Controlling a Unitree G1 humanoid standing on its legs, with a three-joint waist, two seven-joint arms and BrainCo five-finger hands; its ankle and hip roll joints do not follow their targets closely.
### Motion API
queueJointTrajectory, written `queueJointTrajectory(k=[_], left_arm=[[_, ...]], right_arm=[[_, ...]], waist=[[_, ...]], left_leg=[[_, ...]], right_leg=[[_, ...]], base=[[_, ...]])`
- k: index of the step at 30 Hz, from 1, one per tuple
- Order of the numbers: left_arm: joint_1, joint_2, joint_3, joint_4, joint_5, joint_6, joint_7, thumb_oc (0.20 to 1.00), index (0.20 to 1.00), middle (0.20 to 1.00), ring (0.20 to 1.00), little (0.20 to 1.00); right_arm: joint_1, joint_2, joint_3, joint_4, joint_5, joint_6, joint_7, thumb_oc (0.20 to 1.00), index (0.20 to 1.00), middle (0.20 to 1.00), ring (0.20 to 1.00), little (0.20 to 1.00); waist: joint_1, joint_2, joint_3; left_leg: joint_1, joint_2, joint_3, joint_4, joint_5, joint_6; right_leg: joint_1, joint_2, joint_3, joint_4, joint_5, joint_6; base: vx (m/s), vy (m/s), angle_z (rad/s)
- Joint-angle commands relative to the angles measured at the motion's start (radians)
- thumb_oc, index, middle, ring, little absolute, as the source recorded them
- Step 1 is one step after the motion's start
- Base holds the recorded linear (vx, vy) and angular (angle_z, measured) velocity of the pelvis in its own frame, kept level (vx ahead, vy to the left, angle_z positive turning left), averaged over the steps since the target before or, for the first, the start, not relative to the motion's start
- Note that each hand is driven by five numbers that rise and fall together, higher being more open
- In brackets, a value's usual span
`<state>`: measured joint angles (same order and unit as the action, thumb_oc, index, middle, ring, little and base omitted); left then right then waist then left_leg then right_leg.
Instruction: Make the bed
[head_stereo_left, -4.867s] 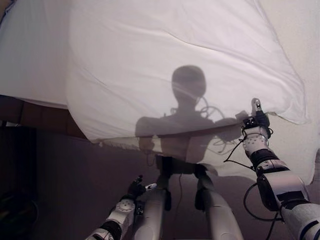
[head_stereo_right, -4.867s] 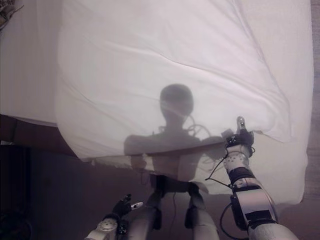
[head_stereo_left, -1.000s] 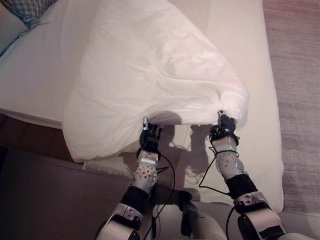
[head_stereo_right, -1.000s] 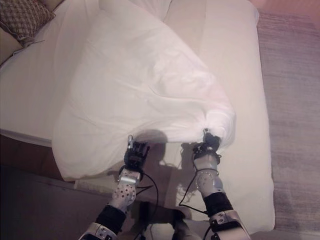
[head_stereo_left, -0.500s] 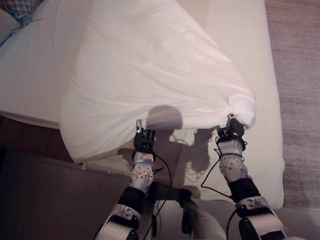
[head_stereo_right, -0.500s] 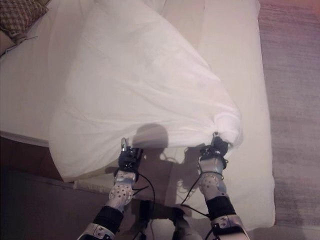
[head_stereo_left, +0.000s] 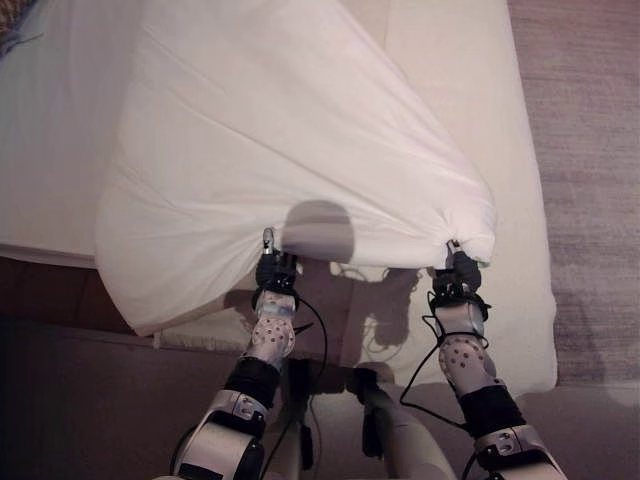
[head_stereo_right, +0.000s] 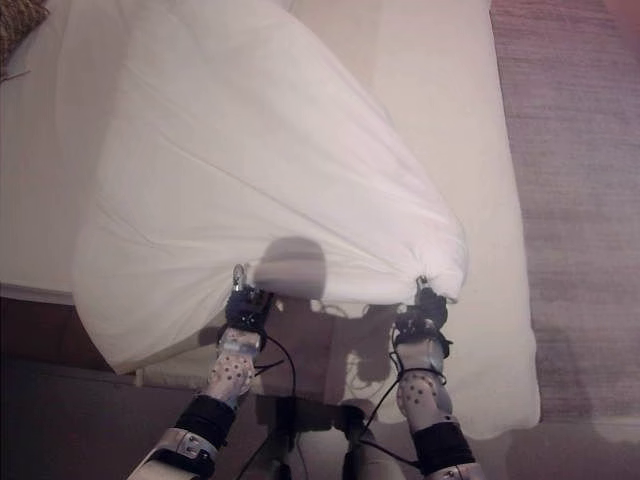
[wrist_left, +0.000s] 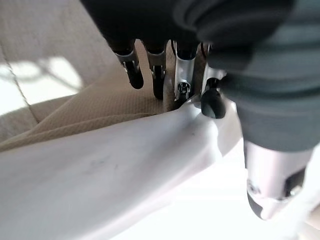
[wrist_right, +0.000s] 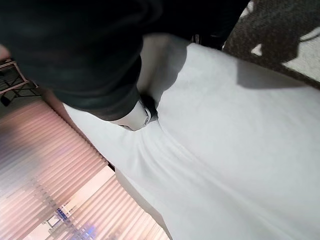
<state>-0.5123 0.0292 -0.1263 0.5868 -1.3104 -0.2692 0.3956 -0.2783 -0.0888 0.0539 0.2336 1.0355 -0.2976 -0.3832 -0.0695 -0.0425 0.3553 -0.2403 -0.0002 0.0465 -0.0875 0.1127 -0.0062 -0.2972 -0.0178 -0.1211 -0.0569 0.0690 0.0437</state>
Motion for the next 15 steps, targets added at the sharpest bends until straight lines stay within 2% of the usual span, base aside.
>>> queueJointTrajectory(k=[1, 7, 11, 12, 13, 14, 15], left_arm=[[-0.117, 0.100, 0.100, 0.083, 0.064, -0.043, -0.005, 1.000, 1.000, 1.000, 1.000, 1.000], [-0.136, 0.101, 0.127, 0.121, 0.057, -0.041, 0.004, 1.000, 1.000, 1.000, 1.000, 1.000], [-0.138, 0.102, 0.133, 0.130, 0.052, -0.042, 0.006, 1.000, 1.000, 1.000, 1.000, 1.000], [-0.132, 0.107, 0.135, 0.124, 0.055, -0.041, -0.001, 0.608, 0.608, 0.608, 0.608, 0.608], [-0.131, 0.107, 0.135, 0.123, 0.054, -0.041, -0.001, 0.457, 0.457, 0.457, 0.457, 0.457], [-0.119, 0.116, 0.136, 0.110, 0.067, -0.041, -0.011, 0.200, 0.200, 0.200, 0.200, 0.200], [-0.117, 0.116, 0.136, 0.109, 0.067, -0.041, -0.011, 0.200, 0.200, 0.200, 0.200, 0.200]], right_arm=[[0.131, -0.078, -0.169, -0.118, 0.024, -0.147, -0.022, 0.200, 0.200, 0.200, 0.200, 0.200], [0.106, -0.084, -0.256, -0.114, -0.012, -0.200, -0.088, 0.200, 0.200, 0.200, 0.200, 0.200], [0.083, -0.099, -0.279, -0.086, -0.031, -0.212, -0.112, 0.200, 0.200, 0.200, 0.200, 0.200], [0.073, -0.107, -0.282, -0.070, -0.047, -0.207, -0.117, 0.200, 0.200, 0.200, 0.200, 0.200], [0.072, -0.108, -0.282, -0.068, -0.047, -0.207, -0.117, 0.200, 0.200, 0.200, 0.200, 0.200], [0.061, -0.116, -0.278, -0.046, -0.055, -0.201, -0.116, 0.200, 0.200, 0.200, 0.200, 0.200], [0.061, -0.116, -0.277, -0.045, -0.055, -0.201, -0.116, 0.200, 0.200, 0.200, 0.200, 0.200]], waist=[[-0.055, -0.033, -0.083], [-0.065, -0.031, -0.092], [-0.064, -0.025, -0.095], [-0.062, -0.024, -0.097], [-0.062, -0.023, -0.097], [-0.057, -0.021, -0.099], [-0.057, -0.021, -0.100]], left_leg=[[0.002, -0.028, 0.007, 0.000, -0.044, -0.018], [-0.001, -0.031, 0.012, 0.000, -0.053, -0.022], [0.005, -0.030, 0.010, 0.000, -0.060, -0.022], [0.010, -0.031, 0.010, 0.000, -0.063, -0.022], [0.010, -0.031, 0.010, 0.000, -0.063, -0.022], [0.014, -0.031, 0.010, 0.000, -0.066, -0.022], [0.015, -0.030, 0.011, 0.000, -0.066, -0.022]], right_leg=[[-0.048, 0.003, 0.056, 0.107, 0.024, 0.056], [-0.043, 0.004, 0.062, 0.084, 0.028, 0.061], [-0.035, 0.003, 0.062, 0.081, 0.025, 0.061], [-0.030, 0.002, 0.064, 0.079, 0.026, 0.060], [-0.030, 0.003, 0.064, 0.079, 0.026, 0.060], [-0.025, 0.003, 0.065, 0.076, 0.026, 0.060], [-0.024, 0.004, 0.065, 0.075, 0.026, 0.060]], base=[[0.02, 0.004, -0.17], [0.02, 0.000, -0.01], [0.01, -0.002, 0.00], [0.00, 0.000, 0.00], [0.00, 0.000, 0.00], [0.00, 0.000, 0.00], [0.00, 0.000, 0.00]])
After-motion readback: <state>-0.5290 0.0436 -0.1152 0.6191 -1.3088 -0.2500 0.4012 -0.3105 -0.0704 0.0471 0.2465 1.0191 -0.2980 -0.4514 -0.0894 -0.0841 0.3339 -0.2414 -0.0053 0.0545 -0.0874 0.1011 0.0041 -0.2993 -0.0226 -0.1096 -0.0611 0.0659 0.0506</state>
